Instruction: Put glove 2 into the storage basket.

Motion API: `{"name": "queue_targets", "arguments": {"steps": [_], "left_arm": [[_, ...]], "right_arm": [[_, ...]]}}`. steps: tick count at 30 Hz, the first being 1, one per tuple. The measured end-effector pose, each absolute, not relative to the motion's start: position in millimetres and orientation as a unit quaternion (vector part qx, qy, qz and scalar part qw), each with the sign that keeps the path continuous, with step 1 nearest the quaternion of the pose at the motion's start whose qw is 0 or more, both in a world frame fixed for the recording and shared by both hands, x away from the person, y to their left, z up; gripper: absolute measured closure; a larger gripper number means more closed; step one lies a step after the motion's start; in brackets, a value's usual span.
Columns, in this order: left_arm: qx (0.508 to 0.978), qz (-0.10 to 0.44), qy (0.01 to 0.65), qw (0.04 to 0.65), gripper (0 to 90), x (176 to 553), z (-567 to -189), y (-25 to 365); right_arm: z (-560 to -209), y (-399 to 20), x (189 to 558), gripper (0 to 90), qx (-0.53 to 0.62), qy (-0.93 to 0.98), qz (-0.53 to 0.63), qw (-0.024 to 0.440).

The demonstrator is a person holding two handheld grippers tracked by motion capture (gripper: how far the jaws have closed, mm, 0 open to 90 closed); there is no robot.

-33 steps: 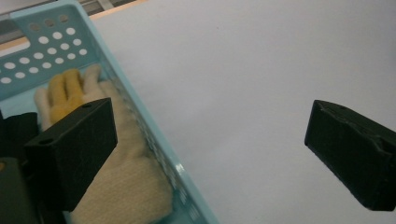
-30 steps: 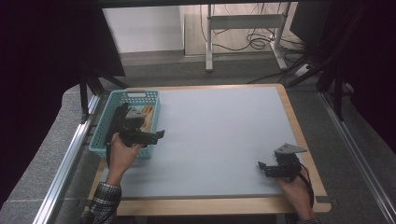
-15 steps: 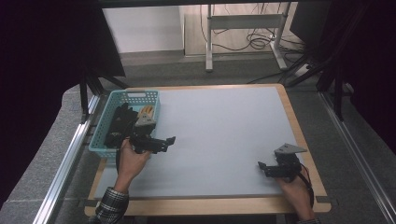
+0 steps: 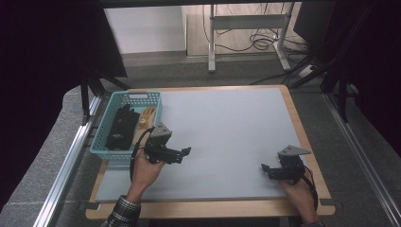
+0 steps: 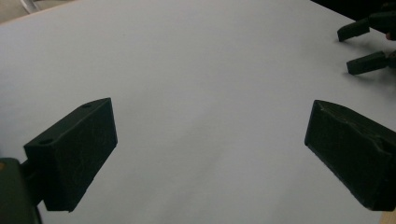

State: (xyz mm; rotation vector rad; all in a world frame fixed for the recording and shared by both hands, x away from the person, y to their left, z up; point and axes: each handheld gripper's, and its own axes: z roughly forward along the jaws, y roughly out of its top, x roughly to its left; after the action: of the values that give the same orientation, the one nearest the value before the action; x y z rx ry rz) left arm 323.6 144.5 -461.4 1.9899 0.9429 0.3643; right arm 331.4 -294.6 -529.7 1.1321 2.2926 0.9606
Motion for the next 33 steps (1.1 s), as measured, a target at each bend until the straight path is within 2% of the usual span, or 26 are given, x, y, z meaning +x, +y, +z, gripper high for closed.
{"name": "queue_targets", "arguments": {"steps": [11,33], "left_arm": [[0.814,0.136,0.365,0.431,2.8,316.7,-487.7,125.6],[0.828,0.134,0.363,0.405,2.7,308.6,-527.9,124.7]], "right_arm": [[-529.6,-294.6,331.4,14.9,0.406,0.822,0.344,0.204],[-529.7,-294.6,331.5,14.9,0.405,0.822,0.344,0.204]]}}
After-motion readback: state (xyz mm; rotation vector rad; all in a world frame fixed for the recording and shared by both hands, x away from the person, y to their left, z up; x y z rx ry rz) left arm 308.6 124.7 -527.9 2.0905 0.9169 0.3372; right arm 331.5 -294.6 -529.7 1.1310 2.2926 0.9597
